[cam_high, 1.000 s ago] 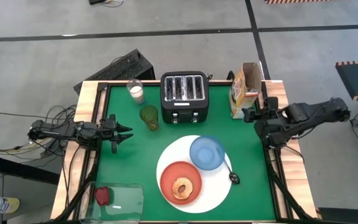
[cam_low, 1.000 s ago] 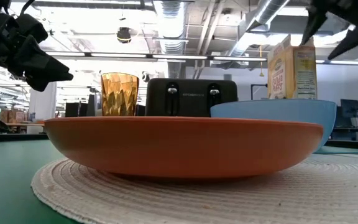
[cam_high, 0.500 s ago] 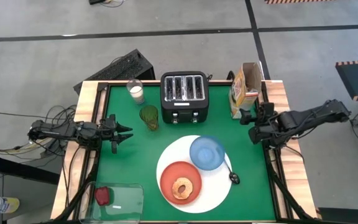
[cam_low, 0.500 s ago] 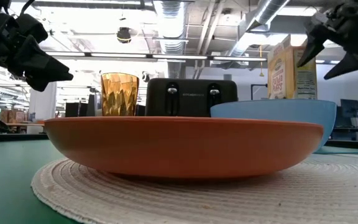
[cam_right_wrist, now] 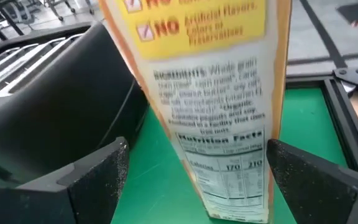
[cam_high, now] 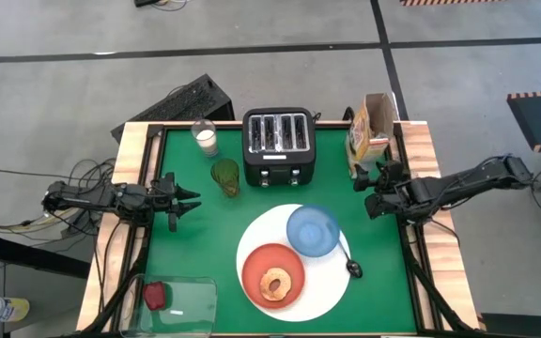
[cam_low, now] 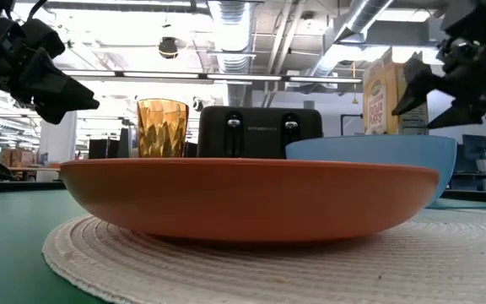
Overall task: Arrange a breakfast setting
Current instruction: Pour the cereal from the cereal box into the blue bowl
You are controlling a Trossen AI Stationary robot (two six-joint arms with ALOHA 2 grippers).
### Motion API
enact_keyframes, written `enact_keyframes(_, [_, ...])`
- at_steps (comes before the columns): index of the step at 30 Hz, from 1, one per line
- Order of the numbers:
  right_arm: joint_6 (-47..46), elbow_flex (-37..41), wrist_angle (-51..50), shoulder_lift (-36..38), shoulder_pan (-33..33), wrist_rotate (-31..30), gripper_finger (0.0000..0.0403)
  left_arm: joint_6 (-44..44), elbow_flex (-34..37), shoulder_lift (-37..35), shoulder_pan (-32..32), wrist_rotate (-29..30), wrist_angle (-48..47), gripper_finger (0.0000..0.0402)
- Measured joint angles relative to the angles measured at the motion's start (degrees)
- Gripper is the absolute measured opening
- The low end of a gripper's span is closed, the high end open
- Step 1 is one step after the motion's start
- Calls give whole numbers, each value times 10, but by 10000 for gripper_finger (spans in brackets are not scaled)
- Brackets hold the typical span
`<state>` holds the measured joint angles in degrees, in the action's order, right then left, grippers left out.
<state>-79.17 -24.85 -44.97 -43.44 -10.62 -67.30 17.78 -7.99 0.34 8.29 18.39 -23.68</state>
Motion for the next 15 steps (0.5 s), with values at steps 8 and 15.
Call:
enact_keyframes(8, [114,76,186,0,41,-3,400,0,0,0,0,0,0,128])
enact_keyframes(15, [189,97,249,0,43,2,400,0,0,0,0,0,0,128])
